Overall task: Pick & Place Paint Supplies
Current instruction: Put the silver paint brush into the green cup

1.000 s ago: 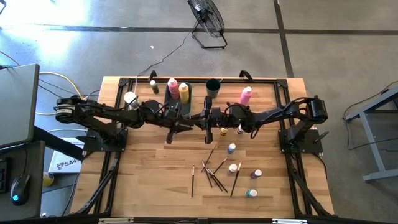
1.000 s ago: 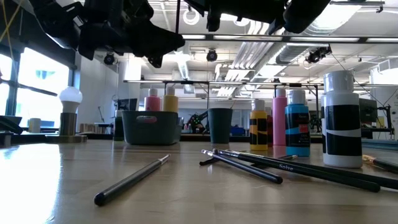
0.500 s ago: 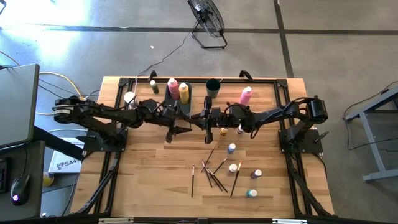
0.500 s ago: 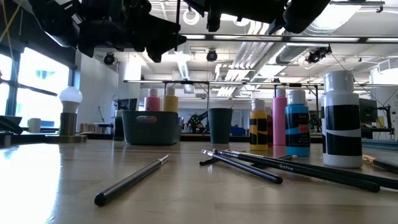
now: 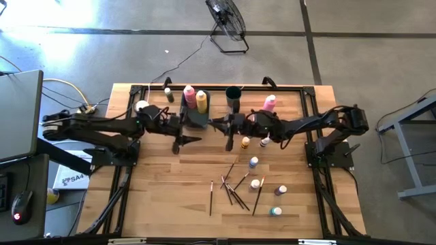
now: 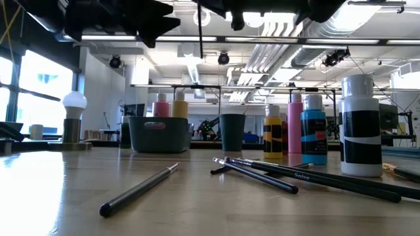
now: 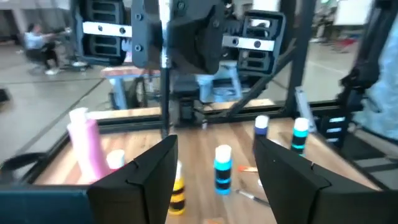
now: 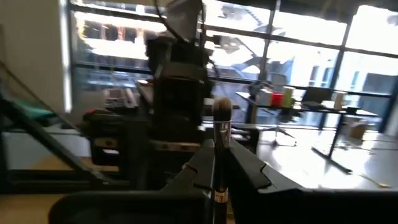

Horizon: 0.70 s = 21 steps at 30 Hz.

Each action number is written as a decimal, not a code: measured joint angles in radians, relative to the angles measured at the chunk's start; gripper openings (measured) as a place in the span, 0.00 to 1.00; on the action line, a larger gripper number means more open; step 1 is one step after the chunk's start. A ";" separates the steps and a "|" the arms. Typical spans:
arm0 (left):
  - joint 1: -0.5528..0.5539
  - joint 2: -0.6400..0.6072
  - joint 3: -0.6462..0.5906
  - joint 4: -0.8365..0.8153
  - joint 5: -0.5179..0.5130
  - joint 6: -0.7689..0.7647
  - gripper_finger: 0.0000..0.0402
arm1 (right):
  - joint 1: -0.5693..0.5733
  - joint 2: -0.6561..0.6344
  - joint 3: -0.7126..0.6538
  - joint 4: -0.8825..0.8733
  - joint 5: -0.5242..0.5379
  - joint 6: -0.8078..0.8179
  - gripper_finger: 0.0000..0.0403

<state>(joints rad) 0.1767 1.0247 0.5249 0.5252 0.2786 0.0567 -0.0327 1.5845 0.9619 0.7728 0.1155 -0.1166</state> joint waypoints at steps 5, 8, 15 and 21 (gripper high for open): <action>0.000 -0.104 0.000 -0.173 -0.078 0.001 0.53 | -0.063 0.000 0.000 -0.010 0.070 -0.021 0.03; 0.000 -0.153 0.000 -0.249 -0.079 0.000 0.53 | -0.119 0.006 0.000 -0.014 0.070 -0.008 0.03; 0.000 -0.211 0.000 -0.351 -0.079 -0.011 0.53 | -0.251 0.007 0.000 -0.015 0.138 0.015 0.03; 0.000 -0.211 0.000 -0.366 -0.080 -0.012 0.53 | -0.342 0.007 0.000 -0.045 0.148 0.048 0.03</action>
<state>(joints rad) 0.1764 0.8136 0.5247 0.1587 0.1990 0.0444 -0.3745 1.5913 0.9619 0.7278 0.2638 -0.0688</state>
